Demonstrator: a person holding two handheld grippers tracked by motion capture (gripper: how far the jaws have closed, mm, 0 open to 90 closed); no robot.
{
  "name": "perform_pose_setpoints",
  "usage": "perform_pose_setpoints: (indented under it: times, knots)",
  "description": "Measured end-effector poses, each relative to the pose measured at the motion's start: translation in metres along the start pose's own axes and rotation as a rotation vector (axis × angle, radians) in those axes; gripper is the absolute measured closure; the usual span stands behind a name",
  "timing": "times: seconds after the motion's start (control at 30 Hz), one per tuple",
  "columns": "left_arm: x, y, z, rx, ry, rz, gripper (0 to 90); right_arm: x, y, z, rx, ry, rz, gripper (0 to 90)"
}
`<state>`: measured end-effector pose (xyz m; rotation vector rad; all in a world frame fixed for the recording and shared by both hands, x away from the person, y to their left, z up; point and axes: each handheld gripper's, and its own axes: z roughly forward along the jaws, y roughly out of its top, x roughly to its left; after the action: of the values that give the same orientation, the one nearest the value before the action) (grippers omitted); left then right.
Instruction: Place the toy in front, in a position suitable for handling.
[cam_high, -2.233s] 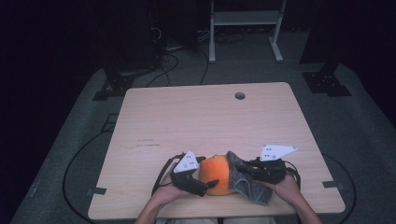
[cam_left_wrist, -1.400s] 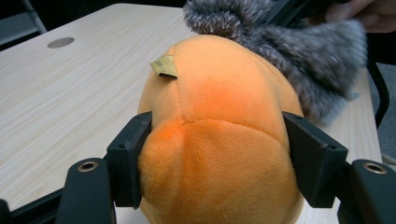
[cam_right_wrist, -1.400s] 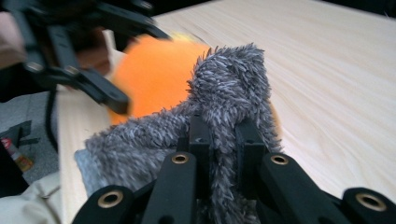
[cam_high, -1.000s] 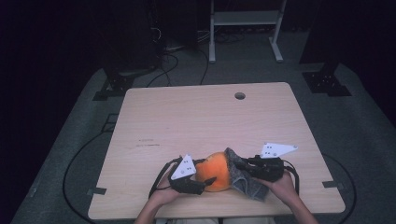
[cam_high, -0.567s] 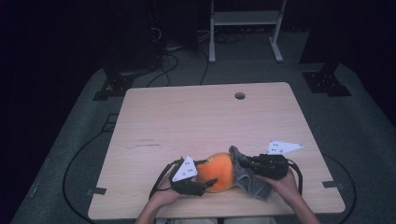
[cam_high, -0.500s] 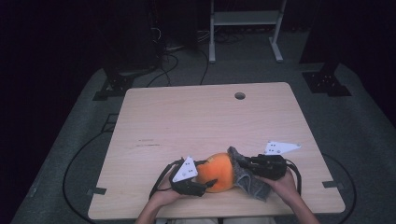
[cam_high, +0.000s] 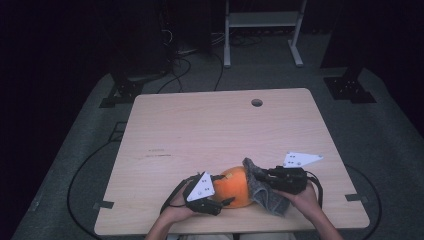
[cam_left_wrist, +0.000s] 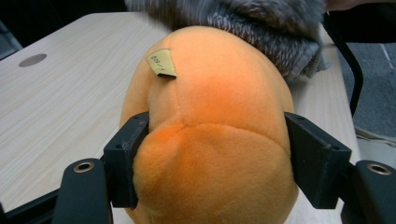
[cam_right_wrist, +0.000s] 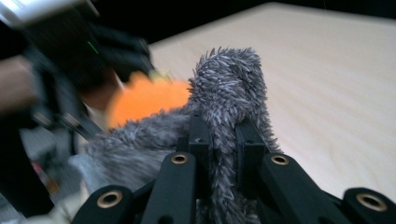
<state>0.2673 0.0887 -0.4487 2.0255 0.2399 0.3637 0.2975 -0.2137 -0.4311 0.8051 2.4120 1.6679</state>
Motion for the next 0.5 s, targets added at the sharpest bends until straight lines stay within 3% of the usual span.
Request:
perform_pose_setpoints:
  times: [0.03, 0.1, 0.17, 0.23, 0.3, 0.33, 0.37, 0.43, 0.5]
  knots:
    - [0.0, 0.0, 0.0, 0.001, -0.002, 0.002, 29.3, -0.005, -0.005, -0.002, 0.016, -0.017, 0.038, 79.9]
    - [0.001, 0.0, -0.001, 0.003, -0.006, 0.001, 29.3, -0.006, -0.006, -0.006, 0.055, -0.064, 0.026, 79.9]
    - [0.0, 0.0, -0.001, 0.003, -0.007, 0.002, 29.0, -0.008, -0.007, -0.007, 0.054, -0.066, 0.03, 79.9]
    - [0.001, 0.001, -0.003, 0.003, -0.02, -0.007, 27.9, -0.006, -0.006, -0.009, 0.024, -0.038, 0.028, 79.9]
    - [0.002, 0.005, -0.005, 0.004, -0.043, -0.051, 20.3, -0.003, -0.004, -0.008, 0.029, -0.033, 0.006, 79.9]
    - [0.006, 0.01, -0.007, -0.004, -0.028, -0.126, 13.2, -0.002, -0.004, -0.006, 0.038, -0.029, -0.002, 79.8]
    - [0.006, 0.01, -0.007, -0.004, -0.028, -0.126, 10.6, -0.002, -0.004, -0.006, 0.038, -0.029, -0.002, 79.8]
    - [0.01, 0.011, -0.004, 0.034, -0.022, -0.18, 10.5, -0.004, -0.005, -0.007, 0.04, -0.029, 0.005, 79.8]
    - [0.009, 0.009, 0.002, 0.056, -0.031, -0.193, 12.4, -0.004, -0.006, -0.007, 0.04, -0.028, 0.011, 79.8]
